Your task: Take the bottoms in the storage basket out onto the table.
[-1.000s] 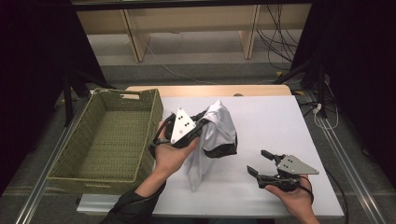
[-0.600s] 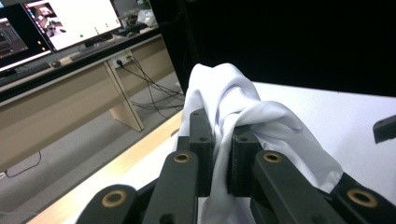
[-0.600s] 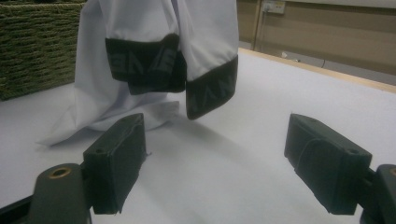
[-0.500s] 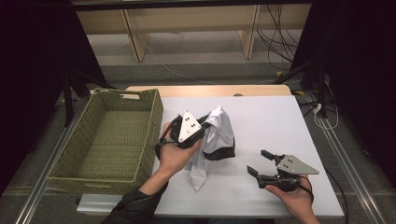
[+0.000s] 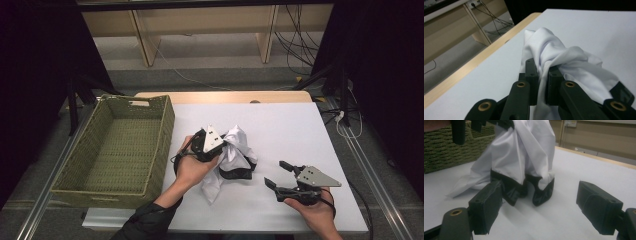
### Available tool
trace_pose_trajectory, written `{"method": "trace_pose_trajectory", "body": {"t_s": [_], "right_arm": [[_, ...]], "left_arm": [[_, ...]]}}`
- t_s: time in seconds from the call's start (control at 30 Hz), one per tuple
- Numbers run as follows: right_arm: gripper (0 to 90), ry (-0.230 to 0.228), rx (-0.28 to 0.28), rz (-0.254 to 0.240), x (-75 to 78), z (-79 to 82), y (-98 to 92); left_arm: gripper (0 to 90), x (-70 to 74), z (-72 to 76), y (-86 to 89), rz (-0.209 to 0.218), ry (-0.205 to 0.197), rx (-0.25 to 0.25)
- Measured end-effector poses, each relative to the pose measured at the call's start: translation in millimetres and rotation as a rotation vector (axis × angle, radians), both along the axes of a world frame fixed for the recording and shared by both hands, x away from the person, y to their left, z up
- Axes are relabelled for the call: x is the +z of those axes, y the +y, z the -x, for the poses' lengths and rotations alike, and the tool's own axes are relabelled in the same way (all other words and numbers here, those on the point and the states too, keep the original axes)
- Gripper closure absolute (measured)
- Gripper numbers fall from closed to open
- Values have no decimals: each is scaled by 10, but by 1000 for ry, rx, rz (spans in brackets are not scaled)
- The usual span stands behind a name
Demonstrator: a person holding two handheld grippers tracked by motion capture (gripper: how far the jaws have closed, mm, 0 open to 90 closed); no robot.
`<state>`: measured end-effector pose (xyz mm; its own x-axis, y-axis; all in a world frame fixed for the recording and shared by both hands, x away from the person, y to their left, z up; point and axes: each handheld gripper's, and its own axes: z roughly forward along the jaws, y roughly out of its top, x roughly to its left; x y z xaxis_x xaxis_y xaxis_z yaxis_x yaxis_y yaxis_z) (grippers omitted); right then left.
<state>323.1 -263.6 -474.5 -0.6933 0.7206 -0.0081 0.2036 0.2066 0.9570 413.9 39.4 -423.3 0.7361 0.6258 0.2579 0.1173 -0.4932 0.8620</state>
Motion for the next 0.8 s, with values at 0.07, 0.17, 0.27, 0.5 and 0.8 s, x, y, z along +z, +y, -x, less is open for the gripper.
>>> {"method": "trace_pose_trajectory", "body": {"t_s": [0.07, 0.17, 0.27, 0.5, 0.8], "right_arm": [[215, -2, -1, 0, 1, 0, -1], [214, -2, -1, 0, 1, 0, -2], [215, -2, -1, 0, 1, 1, -3], [214, -1, 0, 0, 0, 0, -2], [214, 1, 0, 0, -1, 1, 0]], "left_arm": [[818, -68, -28, -13, -17, 23, 1], [816, -159, -60, -31, -45, 38, 5], [815, -228, -87, -41, -62, 54, 6], [810, -342, -133, -50, -93, 83, 6], [803, -410, -161, -57, -98, 95, 11]]}}
